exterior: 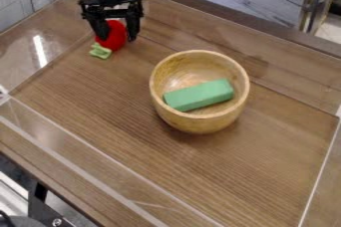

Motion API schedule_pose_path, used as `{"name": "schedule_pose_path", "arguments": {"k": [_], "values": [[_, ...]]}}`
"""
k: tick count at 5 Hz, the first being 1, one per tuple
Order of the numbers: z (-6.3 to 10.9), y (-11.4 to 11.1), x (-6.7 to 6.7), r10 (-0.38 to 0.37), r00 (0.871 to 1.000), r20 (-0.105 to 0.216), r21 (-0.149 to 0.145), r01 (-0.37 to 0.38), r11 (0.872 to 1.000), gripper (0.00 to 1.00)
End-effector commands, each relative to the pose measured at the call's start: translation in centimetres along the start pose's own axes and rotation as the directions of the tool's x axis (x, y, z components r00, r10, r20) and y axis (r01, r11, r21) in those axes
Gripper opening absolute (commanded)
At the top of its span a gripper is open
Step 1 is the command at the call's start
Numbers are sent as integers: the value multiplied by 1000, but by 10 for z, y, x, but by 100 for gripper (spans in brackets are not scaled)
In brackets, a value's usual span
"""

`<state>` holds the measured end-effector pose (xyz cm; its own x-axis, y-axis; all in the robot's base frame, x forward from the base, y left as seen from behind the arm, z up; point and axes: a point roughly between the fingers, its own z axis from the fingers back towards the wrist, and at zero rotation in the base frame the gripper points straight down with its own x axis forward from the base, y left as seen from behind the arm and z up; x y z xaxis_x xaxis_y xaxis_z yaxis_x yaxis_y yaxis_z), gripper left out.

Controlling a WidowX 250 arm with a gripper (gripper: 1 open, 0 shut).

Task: Move the red fruit to the right

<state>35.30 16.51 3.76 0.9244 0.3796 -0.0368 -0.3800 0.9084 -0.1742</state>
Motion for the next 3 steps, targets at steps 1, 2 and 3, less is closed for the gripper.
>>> {"name": "schedule_pose_path", "arguments": {"k": [1, 2, 3], "values": [[19, -1, 0, -19, 999, 38, -4, 19, 1000, 100], [23, 1, -3, -24, 999, 40, -8, 24, 1000, 100], [14, 1, 3, -21, 999, 43, -13, 22, 1000, 100]]}}
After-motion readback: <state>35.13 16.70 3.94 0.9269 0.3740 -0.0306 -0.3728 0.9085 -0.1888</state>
